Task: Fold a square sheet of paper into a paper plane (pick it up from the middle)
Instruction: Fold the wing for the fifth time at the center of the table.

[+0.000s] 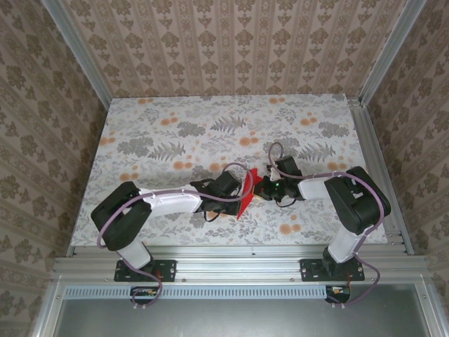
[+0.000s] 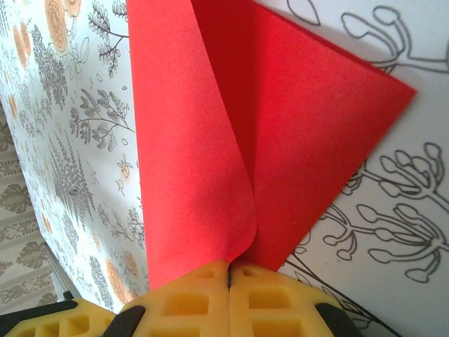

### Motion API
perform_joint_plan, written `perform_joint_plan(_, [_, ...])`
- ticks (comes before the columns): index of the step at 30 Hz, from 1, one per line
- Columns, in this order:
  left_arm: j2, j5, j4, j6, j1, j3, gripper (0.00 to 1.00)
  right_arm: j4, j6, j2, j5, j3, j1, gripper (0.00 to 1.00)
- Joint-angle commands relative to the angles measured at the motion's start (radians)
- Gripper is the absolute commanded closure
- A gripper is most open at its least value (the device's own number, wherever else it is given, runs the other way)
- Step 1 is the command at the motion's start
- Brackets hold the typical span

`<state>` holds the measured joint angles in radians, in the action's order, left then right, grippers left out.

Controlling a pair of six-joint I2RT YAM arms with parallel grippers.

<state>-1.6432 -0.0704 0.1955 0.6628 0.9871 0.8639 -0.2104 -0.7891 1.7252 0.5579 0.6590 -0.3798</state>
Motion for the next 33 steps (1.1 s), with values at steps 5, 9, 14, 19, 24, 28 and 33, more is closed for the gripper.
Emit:
perform_joint_plan(5, [-0.033, -0.02, -0.042, 0.002, -0.011, 0.023, 0.84, 0.119, -0.004, 0.048, -0.108, -0.051, 0.009, 1.0])
perform_joint_plan(9, [-0.043, -0.042, -0.075, 0.004, -0.015, 0.024, 0.84, 0.116, -0.004, 0.053, -0.107, -0.05, 0.009, 1.0])
perform_joint_plan(14, [-0.051, -0.051, -0.084, 0.005, -0.017, 0.027, 0.84, 0.113, -0.002, 0.056, -0.107, -0.049, 0.009, 1.0])
perform_joint_plan(19, [-0.068, -0.069, -0.099, 0.004, -0.016, 0.03, 0.84, 0.114, 0.0, 0.058, -0.104, -0.047, 0.009, 1.0])
perform_joint_plan(24, [-0.079, -0.075, -0.1, -0.002, -0.016, 0.036, 0.84, 0.11, 0.001, 0.059, -0.102, -0.048, 0.009, 1.0])
perform_joint_plan(28, [-0.086, -0.083, -0.106, -0.001, -0.017, 0.038, 0.84, 0.11, 0.001, 0.059, -0.102, -0.049, 0.007, 1.0])
perform_joint_plan(33, [-0.09, -0.085, -0.103, -0.004, -0.016, 0.045, 0.84, 0.106, 0.0, 0.061, -0.102, -0.047, 0.008, 1.0])
